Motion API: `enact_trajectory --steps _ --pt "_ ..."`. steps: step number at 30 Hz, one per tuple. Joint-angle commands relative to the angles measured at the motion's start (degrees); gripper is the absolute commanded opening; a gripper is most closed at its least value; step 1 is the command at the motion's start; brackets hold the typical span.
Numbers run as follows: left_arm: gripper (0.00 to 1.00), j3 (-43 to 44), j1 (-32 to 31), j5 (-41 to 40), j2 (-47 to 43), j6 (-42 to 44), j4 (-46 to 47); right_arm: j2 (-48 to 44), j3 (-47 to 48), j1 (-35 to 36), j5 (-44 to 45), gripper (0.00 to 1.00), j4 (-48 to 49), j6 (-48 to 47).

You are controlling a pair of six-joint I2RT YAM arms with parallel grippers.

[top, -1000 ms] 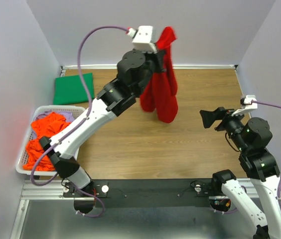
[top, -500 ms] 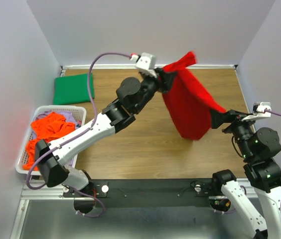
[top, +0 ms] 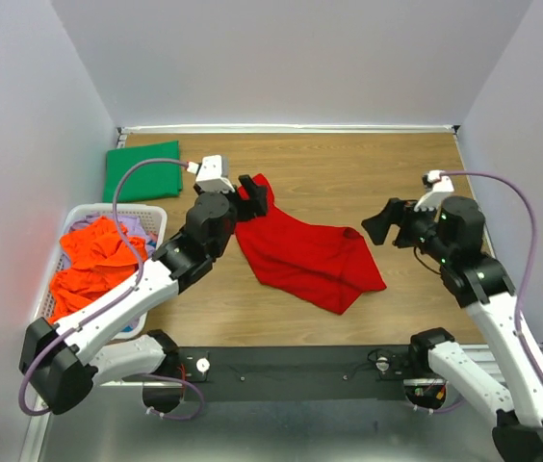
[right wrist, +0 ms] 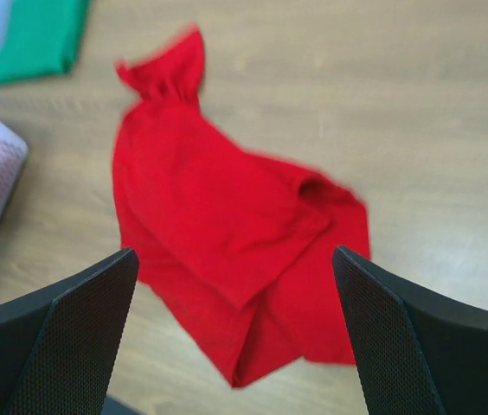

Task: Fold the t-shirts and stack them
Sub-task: Move the tshirt to the center of the board, then flatten the tshirt out

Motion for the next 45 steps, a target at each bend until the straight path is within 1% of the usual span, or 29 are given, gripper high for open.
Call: enact_trajectory --steps 1,2,3,4,5,6,7,8,9,10,11,12,13,15,17,21,26,32,36,38,39,41,42,43,44,45 --pt "0.84 -1.03 -5.57 -1.22 -0.65 -1.58 -9.75 7.49 -2.64 0.25 -3.49 1.00 -4.09 5.88" --pt "0.84 -0.42 -7.59 -1.58 1.53 -2.28 -10.63 8.89 -3.17 0.25 -2.88 1.00 -4.18 6.60" --pt "0.84 0.37 -11.35 -1.32 3.12 -2.64 -11.33 10.13 -3.78 0.25 -2.00 1.00 -4.27 7.48" --pt "0.84 2.38 -12.87 -0.62 5.05 -2.99 -12.12 12.66 -5.01 0.25 0.79 0.98 -4.36 8.79" --pt "0.84 3.62 -14.19 0.26 9.42 -3.25 -12.39 13.82 -5.72 0.25 2.04 0.96 -4.36 9.24" --pt "0.84 6.50 -17.08 1.05 11.81 -3.34 -12.66 14.79 -6.51 0.25 4.40 0.95 -4.36 9.77" --pt "0.84 8.10 -18.32 0.97 16.53 -3.34 -13.09 17.23 -7.56 0.25 5.38 0.88 -4.27 10.56" --pt "0.83 9.68 -19.73 0.88 19.02 -3.08 -13.36 18.30 -8.18 0.25 6.17 0.83 -4.27 10.74" --pt "0.81 13.44 -21.40 0.88 21.30 -2.73 -14.49 19.53 -8.71 0.25 7.22 0.77 -4.18 11.09" --pt "0.80 15.39 -22.11 0.88 23.68 -2.55 -14.94 21.37 -9.93 0.16 7.67 0.65 -3.92 11.53" --pt "0.80 17.15 -22.46 1.06 28.22 -2.12 -15.38 22.17 -10.55 0.16 8.02 0.61 -3.83 11.70" --pt "0.80 19.08 -22.90 1.41 30.44 -1.50 -15.91 22.79 -11.34 0.07 8.29 0.59 -3.57 11.88" --pt "0.80 22.93 -23.69 1.50 34.56 -0.71 -17.74 23.58 -12.83 0.07 9.07 0.57 -3.04 12.66" --pt "0.80 28.30 -24.31 1.50 38.27 0.60 -20.99 23.94 -14.24 0.07 9.17 0.54 -2.25 13.46" --pt "0.80 30.60 -25.10 0.89 42.57 1.92 -22.58 24.55 -14.60 0.07 10.75 0.52 -1.64 13.99" --pt "0.80 33.42 -25.72 -0.08 46.90 3.60 -24.43 27.80 -14.77 -0.02 11.01 0.50 -1.11 15.31" --pt "0.80 34.66 -25.72 -1.40 50.50 4.48 -26.11 29.74 -17.76 -0.02 9.96 0.42 2.31 17.85" --pt "0.80 33.17 -25.81 -1.67 52.96 3.08 -26.81 31.05 -19.61 -0.28 10.92 0.37 4.16 19.70" --pt "0.80 31.23 -25.81 -3.42 53.41 1.41 -27.07 31.76 -20.48 -0.54 11.45 0.35 5.05 20.49" --pt "0.75 30.27 -25.72 -4.56 53.84 -0.17 -28.39 32.11 -20.40 -0.72 11.45 0.34 5.13 21.02" --pt "0.67 29.65 -25.72 -6.05 53.85 -0.79 -29.96 32.20 -20.40 -0.98 11.80 0.34 5.13 21.37" --pt "0.54 28.95 -25.37 -8.68 53.41 -4.20 -32.60 32.29 -20.40 -1.42 11.98 0.33 5.22 21.98" --pt "0.47 28.25 -24.50 -10.79 51.67 -5.53 -33.74 32.29 -20.57 -1.42 12.24 0.32 5.22 22.08" --pt "0.35 25.80 -23.71 -11.50 50.34 -6.58 -34.88 32.20 -20.66 -1.95 12.59 0.31 5.22 22.43" --pt "0.29 24.30 -21.96 -11.86 46.50 -8.16 -34.90 32.20 -20.66 -2.13 12.68 0.31 5.14 22.52" --pt "0.22 22.46 -20.72 -11.60 44.29 -8.70 -34.64 32.20 -20.66 -2.74 12.77 0.31 5.13 22.69"
